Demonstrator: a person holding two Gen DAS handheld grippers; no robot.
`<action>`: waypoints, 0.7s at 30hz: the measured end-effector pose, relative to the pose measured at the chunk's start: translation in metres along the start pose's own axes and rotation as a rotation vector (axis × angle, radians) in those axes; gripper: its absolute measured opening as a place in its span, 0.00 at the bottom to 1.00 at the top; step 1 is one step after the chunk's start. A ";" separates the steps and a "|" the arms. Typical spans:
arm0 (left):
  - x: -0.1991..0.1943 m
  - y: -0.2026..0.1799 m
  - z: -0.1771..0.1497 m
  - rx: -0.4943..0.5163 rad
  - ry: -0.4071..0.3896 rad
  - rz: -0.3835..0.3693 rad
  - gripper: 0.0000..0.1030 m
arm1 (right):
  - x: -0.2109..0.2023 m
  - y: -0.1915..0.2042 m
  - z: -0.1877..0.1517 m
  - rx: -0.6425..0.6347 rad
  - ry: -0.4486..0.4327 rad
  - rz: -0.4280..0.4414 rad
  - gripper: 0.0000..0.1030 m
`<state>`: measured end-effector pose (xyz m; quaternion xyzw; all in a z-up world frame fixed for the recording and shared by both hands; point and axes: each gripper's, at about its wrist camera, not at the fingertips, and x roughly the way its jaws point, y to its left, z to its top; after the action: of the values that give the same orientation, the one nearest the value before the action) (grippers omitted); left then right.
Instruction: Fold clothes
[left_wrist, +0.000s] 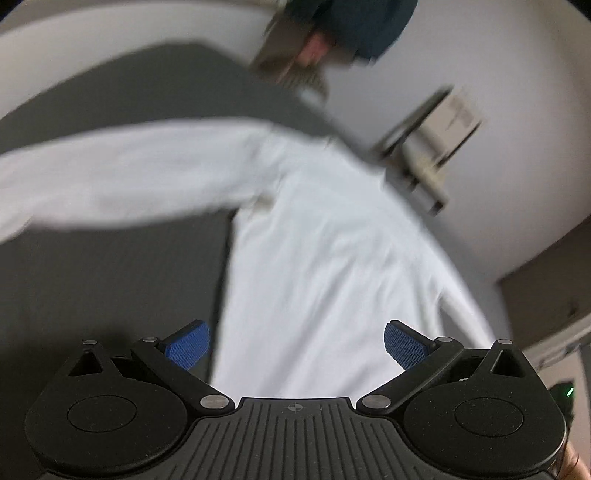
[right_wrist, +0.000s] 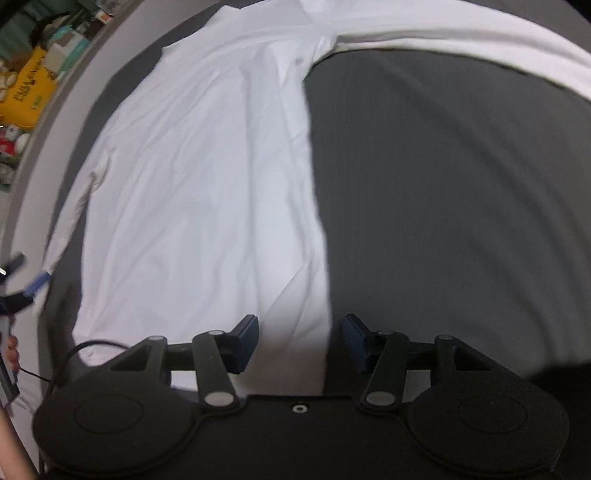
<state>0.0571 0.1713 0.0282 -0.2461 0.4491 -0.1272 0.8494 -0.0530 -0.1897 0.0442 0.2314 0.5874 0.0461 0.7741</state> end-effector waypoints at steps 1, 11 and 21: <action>-0.005 -0.001 -0.007 0.021 0.028 0.028 1.00 | -0.001 0.002 -0.005 -0.009 -0.004 0.009 0.44; -0.043 -0.041 -0.057 0.492 0.226 0.253 1.00 | -0.010 0.035 -0.060 -0.351 -0.045 -0.143 0.44; -0.002 -0.080 -0.097 1.035 0.348 0.489 1.00 | 0.008 0.047 -0.074 -0.470 -0.138 -0.310 0.33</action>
<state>-0.0241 0.0748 0.0264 0.3348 0.5051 -0.1686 0.7774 -0.1103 -0.1224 0.0411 -0.0443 0.5350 0.0462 0.8424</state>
